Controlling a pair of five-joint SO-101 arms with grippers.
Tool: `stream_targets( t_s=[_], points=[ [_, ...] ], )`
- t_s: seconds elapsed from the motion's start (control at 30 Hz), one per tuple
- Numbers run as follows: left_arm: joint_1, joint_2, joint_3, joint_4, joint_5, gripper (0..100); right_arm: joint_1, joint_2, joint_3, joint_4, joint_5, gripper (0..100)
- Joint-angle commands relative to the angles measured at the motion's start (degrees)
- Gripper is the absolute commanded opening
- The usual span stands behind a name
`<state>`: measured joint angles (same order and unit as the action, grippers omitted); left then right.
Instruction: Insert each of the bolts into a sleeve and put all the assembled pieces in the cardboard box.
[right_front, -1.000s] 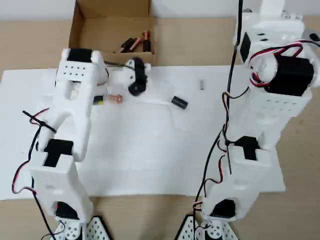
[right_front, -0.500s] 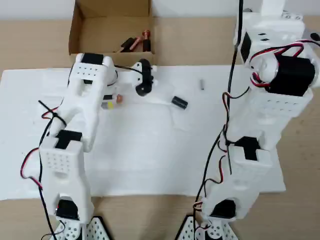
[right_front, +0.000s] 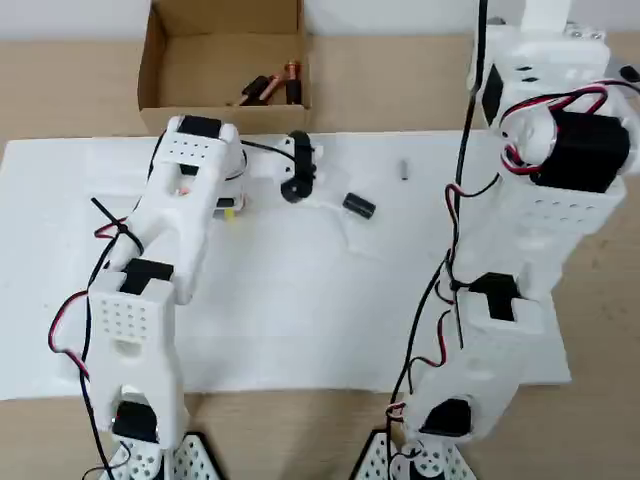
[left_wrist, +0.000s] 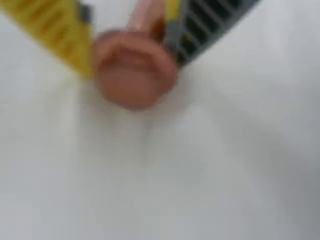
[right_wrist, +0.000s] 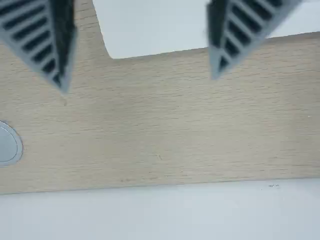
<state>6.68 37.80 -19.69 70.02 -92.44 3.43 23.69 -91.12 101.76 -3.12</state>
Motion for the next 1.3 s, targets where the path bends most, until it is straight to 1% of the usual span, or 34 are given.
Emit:
stream_targets(
  t_s=[0.0,0.1,0.17,0.23,0.3,0.47,0.53,0.67,0.8,0.9,0.97,1.1,1.17,1.27],
  points=[
    [0.3,3.2,-1.0,-5.1,-8.6,1,0.8,-3.3,0.0,0.8,-0.4,21.7],
    [-0.1,3.1,-1.2,-5.1,-7.8,1,0.8,-3.3,0.0,0.8,-0.4,21.7],
    [-0.1,3.1,-3.3,-4.8,-5.2,1,0.8,-3.3,0.0,0.8,-0.4,21.7],
    [-0.1,3.1,-7.7,-2.1,-2.5,1,0.7,-3.3,0.0,0.8,-0.4,21.7],
    [-0.1,3.1,-13.9,4.5,-1.8,1,0.7,-3.3,0.0,0.8,-0.4,21.7],
    [0.1,3.2,-33.8,25.5,-2.0,1,0.8,-3.3,0.0,0.8,-0.4,21.7],
    [-0.4,3.2,-40.2,30.7,-1.8,1,0.8,-3.3,0.0,0.8,-0.4,21.7],
    [-3.2,2.6,-45.5,30.5,0.2,1,0.9,-3.4,-0.5,0.8,-0.4,21.7],
    [-5.3,-2.0,-45.5,30.5,4.0,1,1.0,-3.4,-0.5,0.8,-0.4,21.7],
    [-5.2,-7.5,-42.9,30.5,12.7,1,0.9,-3.4,0.0,0.8,-0.4,21.7],
    [-4.7,-11.5,-40.1,30.5,22.3,1,0.7,-3.2,0.0,0.8,-0.4,21.7],
    [-4.1,-20.4,-34.9,30.5,44.0,1,-1.1,-3.3,0.6,0.8,-0.4,21.7],
    [-5.1,-25.7,-32.0,30.5,52.7,1,-2.6,-3.3,3.9,0.8,-0.4,21.7],
    [-6.3,-33.9,-25.2,30.5,64.4,1,-5.9,-3.5,14.6,0.8,-0.2,21.7]
  ],
)
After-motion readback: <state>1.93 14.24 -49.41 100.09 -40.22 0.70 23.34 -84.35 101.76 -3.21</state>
